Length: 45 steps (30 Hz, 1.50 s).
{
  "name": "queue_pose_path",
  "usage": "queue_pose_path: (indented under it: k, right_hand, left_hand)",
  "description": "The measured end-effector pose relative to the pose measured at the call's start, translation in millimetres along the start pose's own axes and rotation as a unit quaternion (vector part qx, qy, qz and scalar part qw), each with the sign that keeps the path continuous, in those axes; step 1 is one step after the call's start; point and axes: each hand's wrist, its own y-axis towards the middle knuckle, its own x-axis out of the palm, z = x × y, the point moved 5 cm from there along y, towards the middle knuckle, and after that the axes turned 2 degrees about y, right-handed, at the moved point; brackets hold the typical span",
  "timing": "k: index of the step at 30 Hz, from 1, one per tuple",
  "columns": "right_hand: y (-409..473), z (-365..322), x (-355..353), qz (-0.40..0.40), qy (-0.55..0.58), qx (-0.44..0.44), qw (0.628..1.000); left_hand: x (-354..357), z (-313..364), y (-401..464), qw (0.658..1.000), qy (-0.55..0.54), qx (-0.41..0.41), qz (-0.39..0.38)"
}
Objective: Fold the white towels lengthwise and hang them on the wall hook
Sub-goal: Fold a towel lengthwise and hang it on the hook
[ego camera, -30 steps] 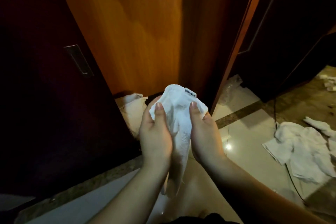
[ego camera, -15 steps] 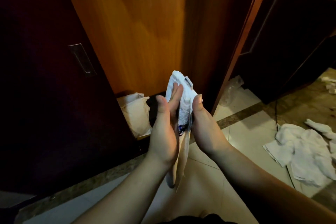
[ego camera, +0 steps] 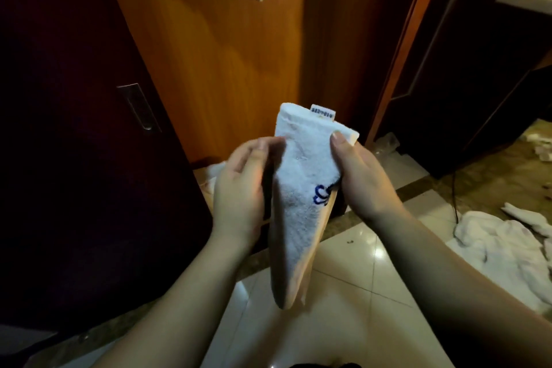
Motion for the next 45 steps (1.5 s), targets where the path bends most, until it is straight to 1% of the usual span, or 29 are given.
queue_pose_path:
  k: [2,3,5,6,8,11,13,15,17,18,19,21,22,24,26,28,30,33,36,38,41,43,45]
  right_hand:
    - [4.0,-16.3,-5.1,-0.007,-0.042,-0.023,0.999]
    - [6.2,-22.6,-7.7,-0.006,-0.056,-0.030,0.998]
    - [9.6,-34.5,-11.3,-0.013,-0.083,-0.050,0.995]
    - [11.0,-38.4,-12.0,-0.019,-0.096,-0.057,0.994]
    - [14.0,-44.9,-15.6,-0.027,-0.108,-0.074,0.991]
    - [21.0,-45.5,-20.8,-0.030,-0.088,-0.078,0.993]
    - [20.9,-51.4,-23.6,-0.025,-0.078,-0.074,0.994]
    - [21.9,-58.0,-27.7,-0.023,-0.072,-0.080,0.994]
    - [24.5,-60.2,-32.8,-0.015,-0.054,-0.077,0.995]
    - [27.5,-56.9,-37.0,0.000,-0.015,-0.066,0.998]
    - [30.6,-50.1,-40.4,0.010,0.058,-0.038,0.998]
    - [35.7,-23.7,-42.7,0.005,0.222,0.042,0.974]
    - [37.1,-8.3,-39.2,-0.011,0.266,0.071,0.961]
    - [35.9,25.1,-29.3,-0.030,0.288,0.111,0.951]
    - [33.0,58.7,-21.4,-0.043,0.286,0.147,0.946]
    - [27.8,82.6,-16.9,-0.060,0.276,0.183,0.942]
    - [20.0,93.3,-13.8,-0.083,0.266,0.199,0.940]
    - [12.1,95.8,-8.6,-0.082,0.270,0.157,0.947]
    - [13.0,90.5,-9.0,-0.014,0.211,0.090,0.973]
    - [12.9,83.3,-9.8,0.023,0.173,0.043,0.984]
    - [13.2,71.1,-7.5,0.024,0.141,0.005,0.990]
    - [16.0,64.6,-7.5,0.022,0.086,-0.008,0.996]
    - [16.6,56.9,-10.0,0.032,0.060,-0.029,0.997]
  left_hand:
    - [-10.2,-4.2,14.1,0.999,0.026,-0.017,0.031]
    - [-12.3,-5.5,20.2,0.999,0.018,-0.027,0.011]
    - [-6.5,-8.4,27.5,0.994,-0.012,-0.089,-0.056]
    - [-3.5,-10.1,28.2,0.990,-0.029,-0.104,-0.090]
    - [1.1,-6.8,29.0,0.987,-0.042,-0.100,-0.115]
    - [5.6,-0.6,29.3,0.987,-0.077,-0.077,-0.120]
    - [17.5,2.3,23.1,0.978,-0.100,-0.097,-0.153]
    - [28.8,2.2,17.5,0.970,-0.093,-0.129,-0.183]
    - [36.9,4.6,17.0,0.967,-0.072,-0.143,-0.196]
    - [40.4,7.0,18.1,0.968,-0.066,-0.142,-0.194]
    - [43.7,10.5,19.6,0.969,-0.069,-0.143,-0.191]
    - [50.4,21.3,22.8,0.969,-0.078,-0.144,-0.183]
    - [52.8,26.5,25.0,0.970,-0.081,-0.145,-0.176]
    - [54.1,35.3,32.0,0.972,-0.082,-0.152,-0.161]
    - [50.0,40.7,42.2,0.976,-0.065,-0.160,-0.135]
    - [43.9,43.9,53.1,0.978,-0.046,-0.169,-0.112]
    - [38.0,45.6,62.0,0.978,-0.043,-0.185,-0.089]
    - [33.8,49.5,70.0,0.977,-0.059,-0.195,-0.063]
    - [34.9,56.0,74.2,0.978,-0.073,-0.184,-0.057]
    - [34.5,60.9,77.5,0.981,-0.079,-0.167,-0.059]
    - [31.5,66.4,80.7,0.985,-0.062,-0.149,-0.064]
    - [30.0,69.1,82.0,0.986,-0.052,-0.140,-0.069]
    - [29.4,72.7,83.9,0.988,-0.050,-0.127,-0.074]
